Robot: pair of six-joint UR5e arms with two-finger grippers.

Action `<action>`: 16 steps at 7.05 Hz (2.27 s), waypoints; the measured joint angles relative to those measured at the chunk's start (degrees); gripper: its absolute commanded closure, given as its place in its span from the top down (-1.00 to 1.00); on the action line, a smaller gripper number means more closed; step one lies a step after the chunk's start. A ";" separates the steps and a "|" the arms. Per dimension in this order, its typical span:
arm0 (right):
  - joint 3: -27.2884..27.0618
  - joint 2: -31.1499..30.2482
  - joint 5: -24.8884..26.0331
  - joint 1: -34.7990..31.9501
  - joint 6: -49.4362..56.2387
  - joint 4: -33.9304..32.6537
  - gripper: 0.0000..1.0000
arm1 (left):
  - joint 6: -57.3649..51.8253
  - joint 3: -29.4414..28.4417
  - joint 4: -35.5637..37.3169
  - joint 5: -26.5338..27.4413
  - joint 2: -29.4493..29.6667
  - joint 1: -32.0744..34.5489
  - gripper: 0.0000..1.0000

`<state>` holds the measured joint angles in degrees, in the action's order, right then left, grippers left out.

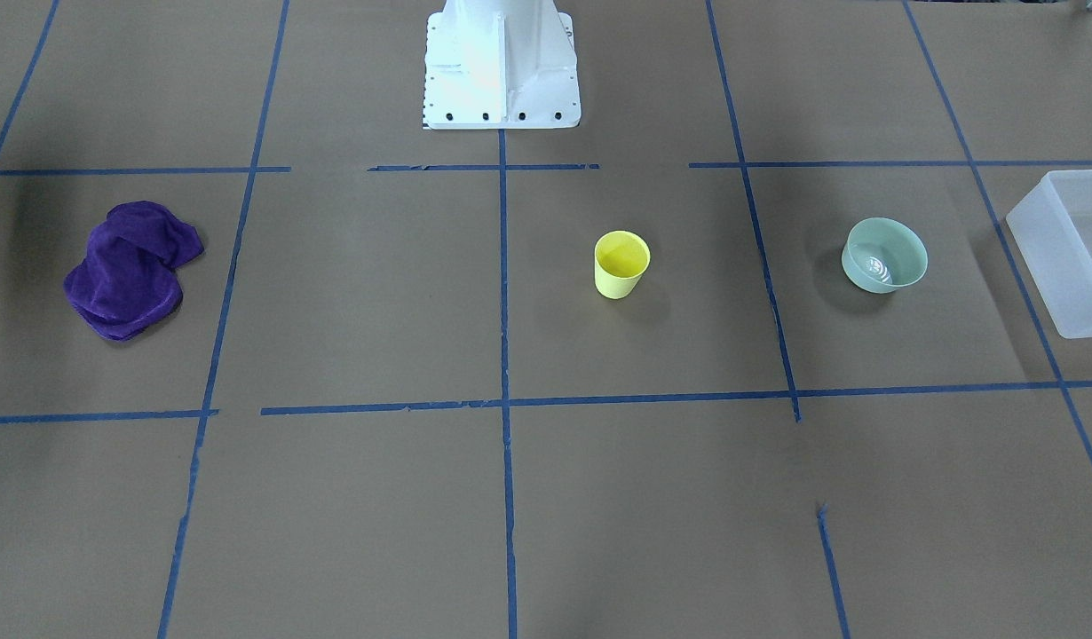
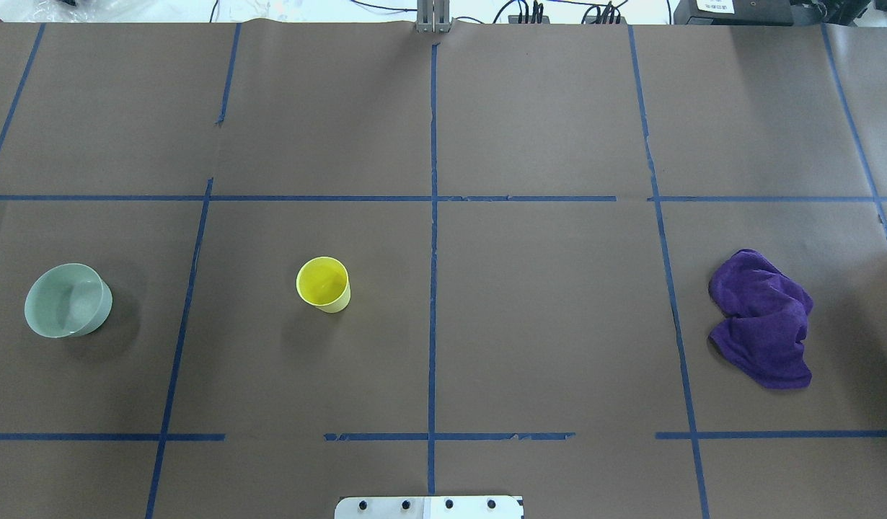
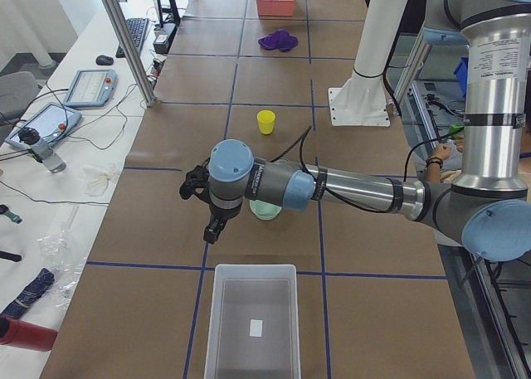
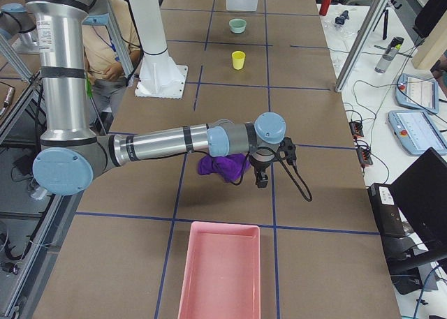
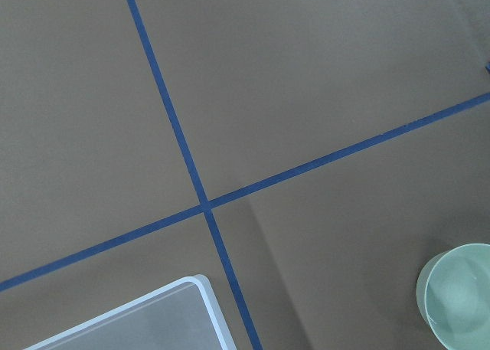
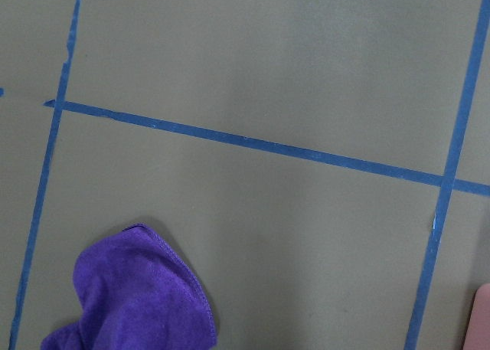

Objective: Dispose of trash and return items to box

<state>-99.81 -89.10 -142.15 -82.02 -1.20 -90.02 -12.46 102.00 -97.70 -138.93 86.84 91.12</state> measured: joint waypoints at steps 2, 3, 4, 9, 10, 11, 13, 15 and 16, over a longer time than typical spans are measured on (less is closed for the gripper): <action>0.66 -0.31 0.03 0.63 -0.01 3.65 1.00 | 4.25 0.98 -1.40 -0.01 -0.04 -3.34 1.00; 1.03 -0.30 0.03 0.98 -0.10 4.31 1.00 | 11.28 2.73 -3.48 0.03 0.03 -7.02 1.00; 1.15 -0.25 0.00 1.42 -0.16 4.60 1.00 | 20.28 4.71 -6.77 0.18 0.15 -11.89 1.00; 0.98 -0.20 -0.33 2.19 -0.28 4.87 1.00 | 74.67 8.99 -11.19 12.03 14.32 -42.92 1.00; 0.97 -0.20 -0.35 2.21 -0.27 4.86 1.00 | 79.85 7.50 -5.72 17.50 20.57 -48.52 1.00; 1.04 -0.17 -0.34 2.25 -0.24 4.86 1.00 | 82.64 5.70 -1.09 22.50 25.81 -52.58 1.00; 1.14 -0.09 -0.32 2.39 -0.21 4.86 1.00 | 84.25 4.16 1.61 26.77 28.73 -56.32 1.00; 1.31 -0.03 -0.28 2.60 -0.21 4.86 1.00 | 84.41 3.35 1.80 27.80 28.93 -57.11 0.88; 1.34 -0.02 -0.30 2.66 -0.21 4.86 1.00 | 84.38 2.47 1.72 27.86 29.02 -57.30 0.76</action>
<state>-98.47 -89.12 -142.45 -79.36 -1.41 -85.17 71.92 104.48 -95.99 -111.07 115.85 33.82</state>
